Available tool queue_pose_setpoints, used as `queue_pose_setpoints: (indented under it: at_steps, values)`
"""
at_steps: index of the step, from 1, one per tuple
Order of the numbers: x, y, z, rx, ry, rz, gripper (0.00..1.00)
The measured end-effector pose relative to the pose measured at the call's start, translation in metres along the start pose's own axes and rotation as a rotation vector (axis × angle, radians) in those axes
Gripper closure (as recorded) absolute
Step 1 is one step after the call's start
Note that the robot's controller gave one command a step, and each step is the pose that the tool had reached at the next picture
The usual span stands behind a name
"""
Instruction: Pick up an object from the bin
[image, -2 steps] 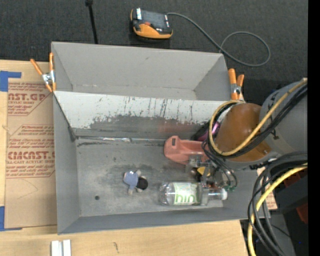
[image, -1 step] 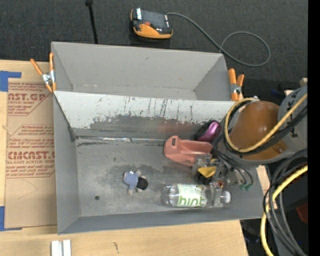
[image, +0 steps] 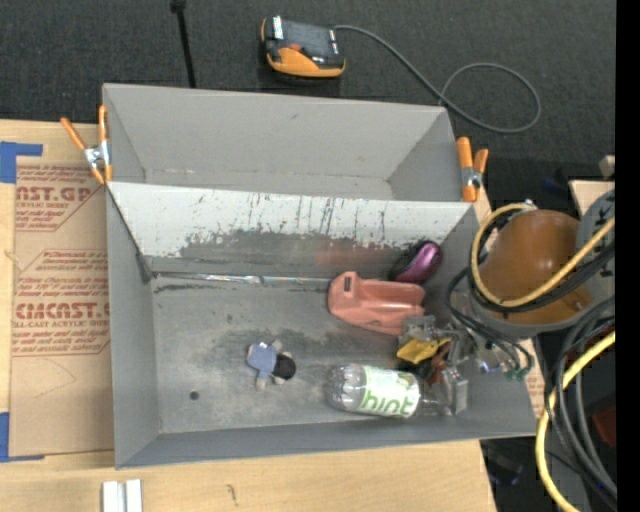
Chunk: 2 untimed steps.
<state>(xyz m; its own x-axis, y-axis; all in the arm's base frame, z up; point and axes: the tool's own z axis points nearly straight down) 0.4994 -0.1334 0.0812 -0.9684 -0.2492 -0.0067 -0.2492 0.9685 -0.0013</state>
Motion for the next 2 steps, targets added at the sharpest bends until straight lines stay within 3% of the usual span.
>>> queue_pose_setpoints:
  at_steps: [1,2]
  values:
    - [-0.0619,-0.0055,0.0102,-0.016,0.079,0.267,1.0]
    - [-0.0619,-0.0055,0.0102,-0.017,0.078,0.267,1.0]
